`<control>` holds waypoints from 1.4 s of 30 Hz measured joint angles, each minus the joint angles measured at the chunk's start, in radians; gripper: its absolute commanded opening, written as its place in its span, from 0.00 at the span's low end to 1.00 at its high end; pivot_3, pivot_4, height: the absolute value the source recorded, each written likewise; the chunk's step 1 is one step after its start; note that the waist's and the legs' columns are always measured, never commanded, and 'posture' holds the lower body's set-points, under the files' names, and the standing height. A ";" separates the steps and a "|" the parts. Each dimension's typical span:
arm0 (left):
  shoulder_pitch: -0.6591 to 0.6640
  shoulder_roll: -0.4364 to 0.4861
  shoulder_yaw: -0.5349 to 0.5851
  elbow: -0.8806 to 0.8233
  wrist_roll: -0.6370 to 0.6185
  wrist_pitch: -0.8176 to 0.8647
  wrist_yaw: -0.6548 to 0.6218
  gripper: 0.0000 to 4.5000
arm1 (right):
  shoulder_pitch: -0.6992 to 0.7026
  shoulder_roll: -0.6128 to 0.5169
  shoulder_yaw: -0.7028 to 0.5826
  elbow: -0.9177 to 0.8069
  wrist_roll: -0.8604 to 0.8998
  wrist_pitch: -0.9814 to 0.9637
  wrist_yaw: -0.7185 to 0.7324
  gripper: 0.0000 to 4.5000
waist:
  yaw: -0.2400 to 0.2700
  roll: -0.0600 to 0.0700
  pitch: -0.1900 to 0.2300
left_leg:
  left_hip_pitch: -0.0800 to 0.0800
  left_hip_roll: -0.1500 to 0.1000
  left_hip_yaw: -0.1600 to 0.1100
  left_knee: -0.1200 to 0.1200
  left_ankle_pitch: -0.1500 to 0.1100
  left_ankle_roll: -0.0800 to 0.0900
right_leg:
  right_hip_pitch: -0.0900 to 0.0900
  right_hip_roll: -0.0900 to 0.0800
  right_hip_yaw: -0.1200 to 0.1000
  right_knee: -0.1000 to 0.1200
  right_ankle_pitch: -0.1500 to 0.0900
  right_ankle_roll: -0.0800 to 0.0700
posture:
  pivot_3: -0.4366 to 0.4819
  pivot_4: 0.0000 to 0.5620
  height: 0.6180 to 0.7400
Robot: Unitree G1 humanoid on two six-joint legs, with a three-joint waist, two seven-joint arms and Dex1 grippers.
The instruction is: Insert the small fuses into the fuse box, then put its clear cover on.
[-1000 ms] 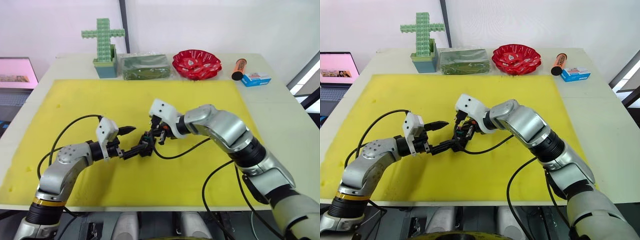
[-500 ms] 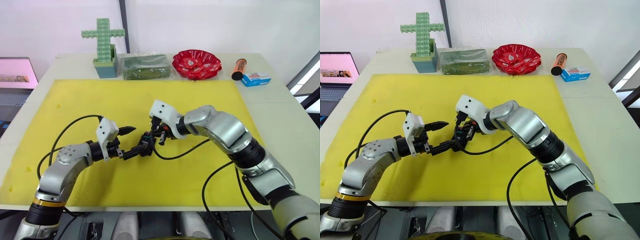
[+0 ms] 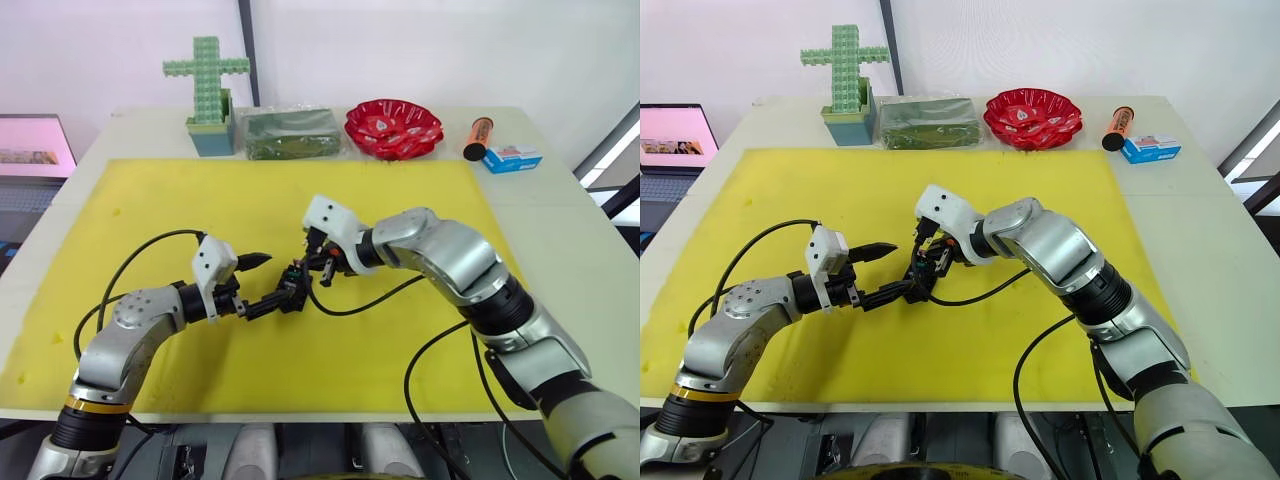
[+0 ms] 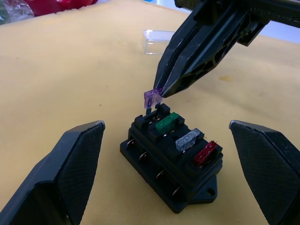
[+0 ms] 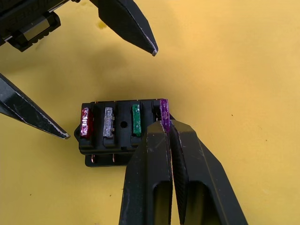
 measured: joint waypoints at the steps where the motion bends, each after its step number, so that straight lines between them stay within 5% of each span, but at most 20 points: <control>1: 0.000 0.001 0.000 0.000 0.000 0.000 0.000 1.00 | 0.002 0.000 0.000 0.000 0.000 -0.002 0.000 0.02 | 0.000 0.000 0.000 | 0.000 0.000 0.000 0.000 0.000 0.000 | 0.000 0.000 0.000 0.000 0.000 0.000 | 0.48 0.27 1.00; 42: 0.028 0.001 0.019 -0.002 0.009 -0.001 0.005 1.00 | 0.015 -0.003 0.070 0.009 -0.102 -0.078 0.044 0.02 | 0.000 0.000 0.000 | 0.000 0.000 0.000 0.000 0.000 0.000 | 0.000 0.000 0.000 0.000 0.000 -0.001 | 0.48 0.27 1.00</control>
